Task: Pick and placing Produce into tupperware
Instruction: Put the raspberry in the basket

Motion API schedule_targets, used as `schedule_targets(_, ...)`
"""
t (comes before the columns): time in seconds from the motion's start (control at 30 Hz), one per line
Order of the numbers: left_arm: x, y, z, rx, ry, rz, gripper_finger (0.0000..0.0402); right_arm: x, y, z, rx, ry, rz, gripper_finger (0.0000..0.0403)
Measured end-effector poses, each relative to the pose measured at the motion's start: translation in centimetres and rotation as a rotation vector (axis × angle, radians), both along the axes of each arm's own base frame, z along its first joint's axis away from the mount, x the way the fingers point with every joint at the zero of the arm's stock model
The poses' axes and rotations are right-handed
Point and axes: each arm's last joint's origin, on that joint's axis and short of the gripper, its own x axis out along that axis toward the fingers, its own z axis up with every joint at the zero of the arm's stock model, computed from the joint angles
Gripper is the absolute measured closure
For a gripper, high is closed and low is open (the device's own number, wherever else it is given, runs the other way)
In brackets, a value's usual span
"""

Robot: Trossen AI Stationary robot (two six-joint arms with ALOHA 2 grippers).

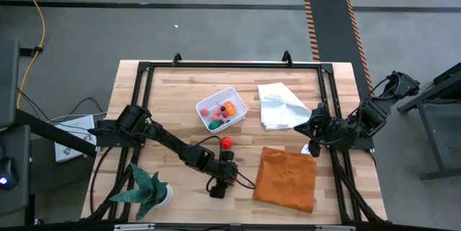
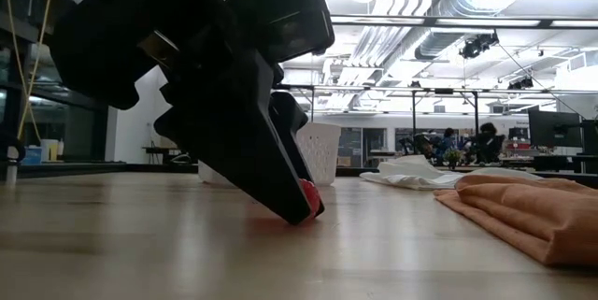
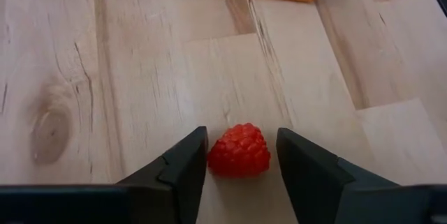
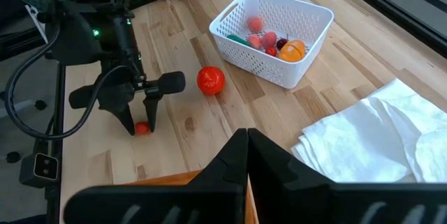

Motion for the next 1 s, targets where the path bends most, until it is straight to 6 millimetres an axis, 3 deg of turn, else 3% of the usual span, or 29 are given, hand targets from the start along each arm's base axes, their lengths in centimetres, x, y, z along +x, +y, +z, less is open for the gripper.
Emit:
schedule_targets(0.3, -0.1, 0.1, 0.1, 0.004, 0.005, 0.003, 0.0293, 0.0, 0.0, 0.0, 0.000, 0.000, 0.000, 0.0403)
schedule_targets(0.57, -0.3, 0.1, 0.5, 0.003, 0.012, -0.001, 0.0280, 0.0, 0.0, 0.0, 0.000, 0.000, 0.000, 0.0403)
schedule_targets(1.0, -1.7, 0.7, 5.4, 0.062, -0.032, -0.015, 0.0286, 0.0, 0.0, 0.0, -0.003, 0.001, 0.002, 0.0403)
